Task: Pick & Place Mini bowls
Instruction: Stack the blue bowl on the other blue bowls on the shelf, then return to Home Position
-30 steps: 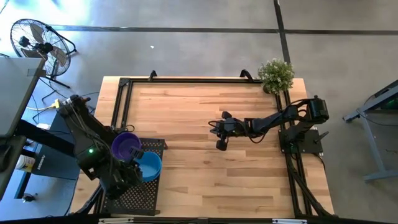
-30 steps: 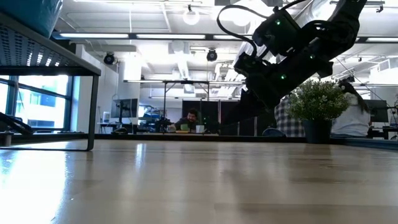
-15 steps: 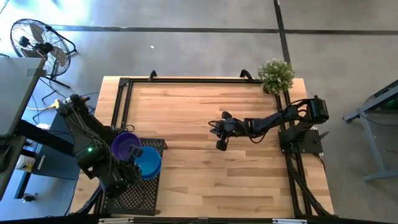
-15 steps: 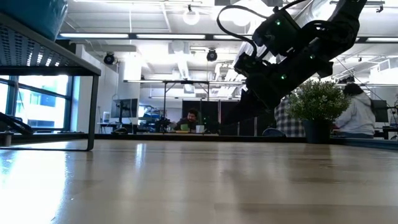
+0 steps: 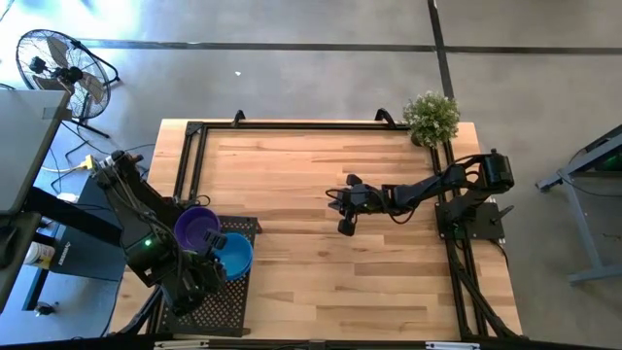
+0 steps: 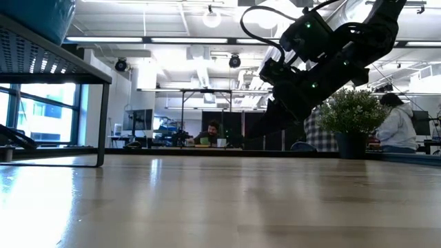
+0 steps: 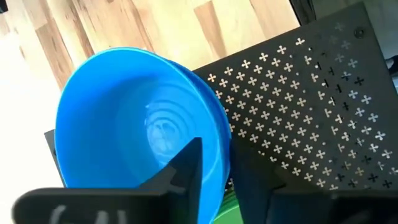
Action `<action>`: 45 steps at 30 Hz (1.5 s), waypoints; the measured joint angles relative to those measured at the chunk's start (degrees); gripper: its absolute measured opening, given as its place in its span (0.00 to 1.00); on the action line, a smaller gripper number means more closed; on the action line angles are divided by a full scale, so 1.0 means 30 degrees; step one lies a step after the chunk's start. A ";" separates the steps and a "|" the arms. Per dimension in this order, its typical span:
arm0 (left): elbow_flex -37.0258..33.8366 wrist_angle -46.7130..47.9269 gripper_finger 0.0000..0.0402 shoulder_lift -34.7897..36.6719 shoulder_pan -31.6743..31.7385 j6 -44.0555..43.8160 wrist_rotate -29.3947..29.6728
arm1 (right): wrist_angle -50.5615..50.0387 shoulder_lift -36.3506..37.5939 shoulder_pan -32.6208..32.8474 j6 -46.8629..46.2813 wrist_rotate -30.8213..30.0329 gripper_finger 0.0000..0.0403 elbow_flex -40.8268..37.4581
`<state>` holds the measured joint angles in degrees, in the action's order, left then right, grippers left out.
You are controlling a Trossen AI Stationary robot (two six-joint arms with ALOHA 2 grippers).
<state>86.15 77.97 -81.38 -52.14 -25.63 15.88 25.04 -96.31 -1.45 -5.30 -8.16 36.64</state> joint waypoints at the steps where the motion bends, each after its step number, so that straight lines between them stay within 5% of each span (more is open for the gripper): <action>1: 0.0000 0.0000 0.20 0.0000 0.0000 -0.0071 -0.0028 | 0.0000 0.0000 -0.0007 0.0000 0.0000 0.01 0.0000; 7: 0.0000 0.0000 0.28 0.0213 0.0000 -0.0057 -0.0016 | -0.0007 0.0000 -0.0005 -0.0011 0.0000 0.01 0.0000; 18: -0.0178 -0.0669 0.27 0.0624 0.0000 -0.0107 -0.0086 | -0.0007 0.0000 0.0000 0.0066 0.0379 0.01 0.0000; 34: -0.1752 -0.1731 0.01 0.0583 0.0007 -0.0630 -0.1014 | -0.0102 0.0000 0.0000 0.0066 0.0372 0.01 0.0000; 45: -0.0782 -0.0687 0.32 0.0597 0.0007 -0.1489 -0.0743 | -0.0102 0.0000 0.0000 0.0070 0.0372 0.01 0.0000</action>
<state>83.80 75.91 -79.59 -52.12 -30.10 13.65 24.73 -96.31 -1.45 -5.09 -7.05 36.64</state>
